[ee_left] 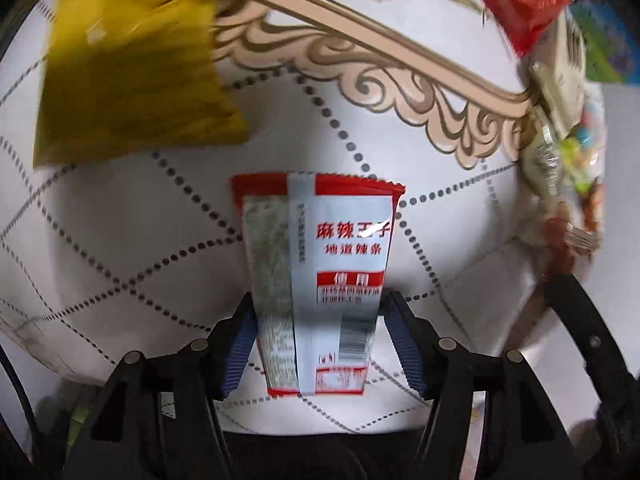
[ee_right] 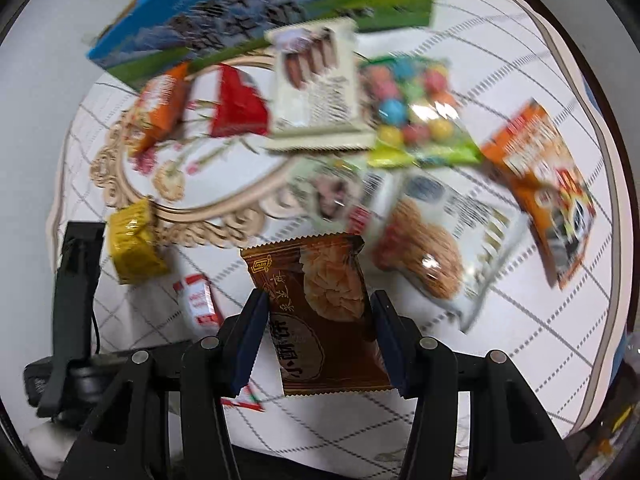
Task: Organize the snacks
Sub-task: 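Carry both packets into the box and open both tools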
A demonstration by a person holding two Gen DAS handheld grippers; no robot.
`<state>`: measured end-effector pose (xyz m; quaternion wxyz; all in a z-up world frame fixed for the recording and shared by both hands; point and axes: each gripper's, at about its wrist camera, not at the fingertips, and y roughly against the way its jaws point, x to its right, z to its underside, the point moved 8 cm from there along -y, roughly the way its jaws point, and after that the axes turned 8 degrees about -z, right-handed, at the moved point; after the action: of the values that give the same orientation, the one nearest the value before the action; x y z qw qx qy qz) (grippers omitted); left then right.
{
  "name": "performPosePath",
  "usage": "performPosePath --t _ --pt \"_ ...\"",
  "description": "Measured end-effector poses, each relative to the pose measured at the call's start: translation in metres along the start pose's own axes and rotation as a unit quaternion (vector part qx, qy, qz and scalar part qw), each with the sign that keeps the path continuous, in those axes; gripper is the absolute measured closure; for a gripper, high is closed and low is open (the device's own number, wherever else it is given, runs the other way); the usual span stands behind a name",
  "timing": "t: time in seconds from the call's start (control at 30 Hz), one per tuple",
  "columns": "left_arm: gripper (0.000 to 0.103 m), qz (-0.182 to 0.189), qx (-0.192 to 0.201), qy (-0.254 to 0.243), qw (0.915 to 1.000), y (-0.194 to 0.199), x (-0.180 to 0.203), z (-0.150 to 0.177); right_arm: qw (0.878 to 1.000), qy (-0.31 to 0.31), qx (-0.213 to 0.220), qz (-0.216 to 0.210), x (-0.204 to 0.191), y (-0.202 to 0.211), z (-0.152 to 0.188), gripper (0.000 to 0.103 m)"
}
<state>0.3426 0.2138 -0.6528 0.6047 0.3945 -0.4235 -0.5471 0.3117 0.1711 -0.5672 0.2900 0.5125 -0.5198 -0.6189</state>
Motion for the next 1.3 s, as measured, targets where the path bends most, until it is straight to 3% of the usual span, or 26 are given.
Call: performPosePath --t 0.1,0.33,0.43,0.6,0.8,0.97,1.3 --pt "0.059 -0.030 0.033 -0.027 0.9986 0.012 0.003 0.004 1.000 -0.008 0.001 0.006 0.012 0.000 0.004 0.048" --pt "0.063 -0.061 0.127 -0.072 0.9875 0.087 0.005 0.003 1.000 -0.004 0.025 -0.013 0.003 0.020 -0.003 0.048" --pt "0.063 -0.056 0.172 -0.085 0.9798 0.137 0.010 -0.001 0.999 0.005 0.041 -0.031 -0.013 0.033 -0.013 0.048" --pt "0.063 -0.019 0.232 -0.102 0.9671 0.218 0.021 -0.016 0.995 0.023 0.079 -0.064 -0.042 0.065 -0.051 0.048" --pt "0.063 -0.008 0.297 -0.096 0.9500 0.288 0.059 -0.088 0.985 0.036 0.158 -0.065 -0.064 0.119 -0.131 0.048" --pt "0.063 -0.036 0.326 -0.110 0.9384 0.318 0.061 -0.147 0.980 0.036 0.187 -0.051 -0.075 0.139 -0.205 0.048" --pt "0.062 -0.099 0.273 -0.124 0.9487 0.270 0.063 -0.287 0.986 0.027 0.162 0.035 -0.052 0.096 -0.350 0.048"
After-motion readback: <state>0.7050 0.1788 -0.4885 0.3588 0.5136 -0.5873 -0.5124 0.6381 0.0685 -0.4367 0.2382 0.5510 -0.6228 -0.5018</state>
